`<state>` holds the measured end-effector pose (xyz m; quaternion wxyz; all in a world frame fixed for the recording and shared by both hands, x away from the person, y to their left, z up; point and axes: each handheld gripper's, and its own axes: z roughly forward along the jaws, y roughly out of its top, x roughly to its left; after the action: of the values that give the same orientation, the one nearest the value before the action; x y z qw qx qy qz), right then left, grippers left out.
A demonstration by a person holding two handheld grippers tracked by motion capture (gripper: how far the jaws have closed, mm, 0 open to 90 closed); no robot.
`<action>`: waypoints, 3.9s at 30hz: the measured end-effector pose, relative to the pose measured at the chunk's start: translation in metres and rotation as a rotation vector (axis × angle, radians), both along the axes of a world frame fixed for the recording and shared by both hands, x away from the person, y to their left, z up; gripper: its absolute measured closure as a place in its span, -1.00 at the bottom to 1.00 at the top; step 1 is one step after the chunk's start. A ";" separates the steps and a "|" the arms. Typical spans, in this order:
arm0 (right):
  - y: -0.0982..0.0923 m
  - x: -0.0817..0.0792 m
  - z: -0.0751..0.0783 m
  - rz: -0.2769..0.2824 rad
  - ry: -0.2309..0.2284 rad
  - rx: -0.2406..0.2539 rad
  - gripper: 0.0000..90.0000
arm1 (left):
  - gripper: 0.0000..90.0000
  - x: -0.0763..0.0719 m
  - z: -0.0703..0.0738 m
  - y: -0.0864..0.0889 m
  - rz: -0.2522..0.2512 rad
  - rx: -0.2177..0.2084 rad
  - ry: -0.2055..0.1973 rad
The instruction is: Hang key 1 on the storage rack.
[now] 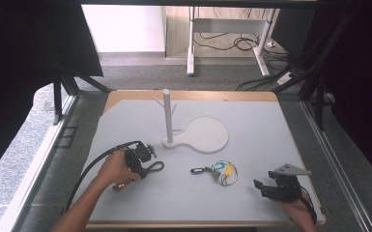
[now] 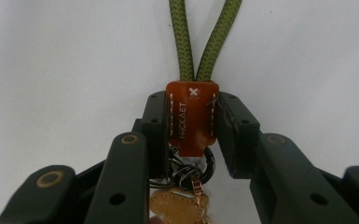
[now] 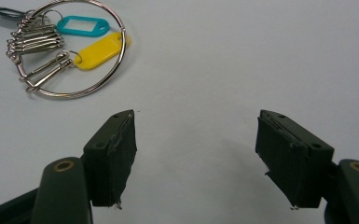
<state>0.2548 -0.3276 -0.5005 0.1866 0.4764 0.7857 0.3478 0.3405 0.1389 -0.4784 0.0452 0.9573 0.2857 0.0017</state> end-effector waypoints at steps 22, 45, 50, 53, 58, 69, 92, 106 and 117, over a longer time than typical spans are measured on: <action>-0.002 0.001 0.000 -0.014 -0.002 -0.001 -0.35 | 0.48 -0.009 0.074 0.036 0.039 -0.268 -0.085; -0.001 0.002 -0.003 -0.009 0.008 -0.004 -0.35 | 0.48 0.004 0.105 0.050 0.081 -0.332 -0.111; -0.001 0.002 -0.002 -0.009 0.007 -0.005 -0.35 | 0.48 0.007 0.111 0.051 0.082 -0.345 -0.119; -0.002 0.002 -0.003 -0.010 0.007 -0.003 -0.35 | 0.48 0.008 0.114 0.052 0.094 -0.358 -0.120; -0.001 0.002 -0.003 -0.010 0.011 -0.004 -0.35 | 0.48 0.014 0.122 0.055 0.102 -0.361 -0.120; -0.001 0.003 -0.004 -0.010 0.011 -0.003 -0.35 | 0.48 0.032 0.141 0.054 0.104 -0.340 -0.107; -0.001 0.004 -0.005 -0.007 0.014 -0.013 -0.35 | 0.48 0.062 0.166 0.054 0.125 -0.371 -0.122; 0.000 0.004 -0.006 -0.007 0.017 -0.016 -0.35 | 0.48 0.081 0.171 0.058 0.168 -0.396 -0.130; -0.002 0.004 -0.005 -0.010 0.016 -0.014 -0.35 | 0.48 0.092 0.168 0.054 0.160 -0.384 -0.128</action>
<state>0.2588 -0.3293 -0.5057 0.1852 0.4818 0.7873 0.3374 0.4324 0.1929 -0.3104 0.2444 0.9033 0.3524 0.0117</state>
